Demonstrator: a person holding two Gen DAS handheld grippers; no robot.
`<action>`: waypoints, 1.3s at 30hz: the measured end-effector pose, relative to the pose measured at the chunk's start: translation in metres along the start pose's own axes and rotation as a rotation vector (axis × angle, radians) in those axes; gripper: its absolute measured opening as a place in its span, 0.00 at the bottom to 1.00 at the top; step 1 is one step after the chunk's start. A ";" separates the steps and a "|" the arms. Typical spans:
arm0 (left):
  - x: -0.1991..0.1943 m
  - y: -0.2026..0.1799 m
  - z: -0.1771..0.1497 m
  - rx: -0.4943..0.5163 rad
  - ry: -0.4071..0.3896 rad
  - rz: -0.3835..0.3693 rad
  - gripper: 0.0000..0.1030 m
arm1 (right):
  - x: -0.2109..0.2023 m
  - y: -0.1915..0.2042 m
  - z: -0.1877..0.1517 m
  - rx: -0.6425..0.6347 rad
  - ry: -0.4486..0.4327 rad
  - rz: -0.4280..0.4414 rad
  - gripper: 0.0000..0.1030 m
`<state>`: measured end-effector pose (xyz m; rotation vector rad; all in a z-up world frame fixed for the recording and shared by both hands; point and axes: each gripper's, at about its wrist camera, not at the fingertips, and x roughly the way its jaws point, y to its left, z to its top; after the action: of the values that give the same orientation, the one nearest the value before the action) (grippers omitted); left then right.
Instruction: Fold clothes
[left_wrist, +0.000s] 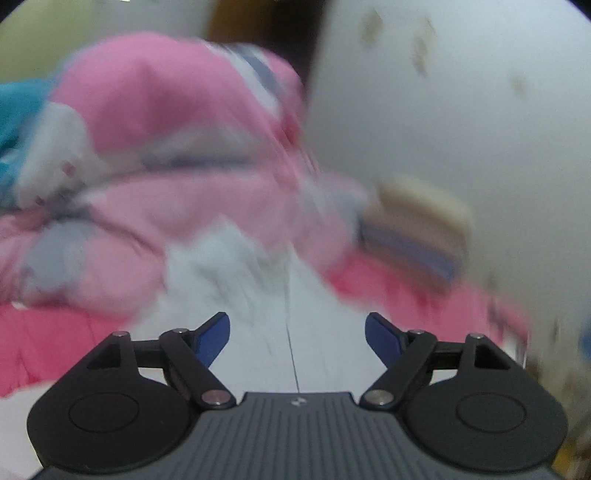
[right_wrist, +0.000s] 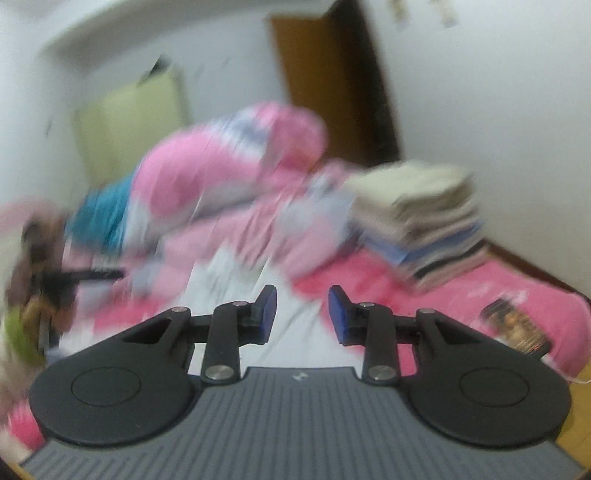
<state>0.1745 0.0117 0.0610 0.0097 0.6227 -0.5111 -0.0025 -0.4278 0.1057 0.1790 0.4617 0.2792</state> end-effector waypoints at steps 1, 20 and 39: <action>0.009 -0.012 -0.018 0.043 0.030 -0.010 0.68 | 0.019 0.012 -0.016 -0.013 0.049 0.023 0.29; 0.069 -0.048 -0.148 0.264 0.251 -0.083 0.32 | 0.202 0.102 -0.173 -0.084 0.337 0.270 0.08; 0.109 -0.035 -0.123 0.074 0.205 -0.027 0.46 | 0.207 0.089 -0.155 -0.068 0.239 0.262 0.10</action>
<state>0.1657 -0.0485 -0.0955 0.1248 0.8045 -0.5632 0.0835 -0.2639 -0.0952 0.1404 0.6660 0.5763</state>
